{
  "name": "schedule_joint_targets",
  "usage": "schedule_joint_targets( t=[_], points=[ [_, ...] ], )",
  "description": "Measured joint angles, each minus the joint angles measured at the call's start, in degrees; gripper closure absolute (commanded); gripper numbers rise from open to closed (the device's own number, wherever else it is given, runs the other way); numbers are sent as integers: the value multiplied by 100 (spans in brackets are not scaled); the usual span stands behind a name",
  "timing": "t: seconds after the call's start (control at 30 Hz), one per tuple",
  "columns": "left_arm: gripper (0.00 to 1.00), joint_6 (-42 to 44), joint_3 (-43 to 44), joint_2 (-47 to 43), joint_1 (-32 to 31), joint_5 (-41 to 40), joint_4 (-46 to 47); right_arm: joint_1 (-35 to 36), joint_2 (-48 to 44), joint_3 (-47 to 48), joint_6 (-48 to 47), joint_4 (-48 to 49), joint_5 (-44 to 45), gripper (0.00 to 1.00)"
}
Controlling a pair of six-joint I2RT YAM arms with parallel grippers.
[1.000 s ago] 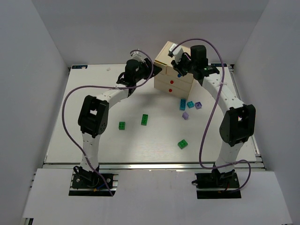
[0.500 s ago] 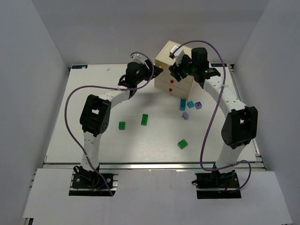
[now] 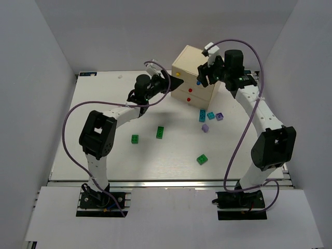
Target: Sort the legos into containers by color
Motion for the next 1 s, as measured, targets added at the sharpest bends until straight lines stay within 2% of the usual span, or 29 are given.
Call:
schedule_joint_targets(
  t=[0.2, 0.47, 0.83, 1.0],
  points=[
    [34, -70, 494, 323, -313, 164, 33, -505, 0, -13, 496, -142, -350, 32],
    [35, 72, 1207, 940, -693, -7, -319, -1130, -48, -109, 1453, 90, -734, 46],
    [40, 262, 1777, 1259, -894, -887, -852, -1163, 245, -79, 1622, 264, -787, 67],
    [45, 258, 2085, 1416, -927, -1067, -1064, -1156, 358, -76, 1598, 308, -857, 72]
  ],
)
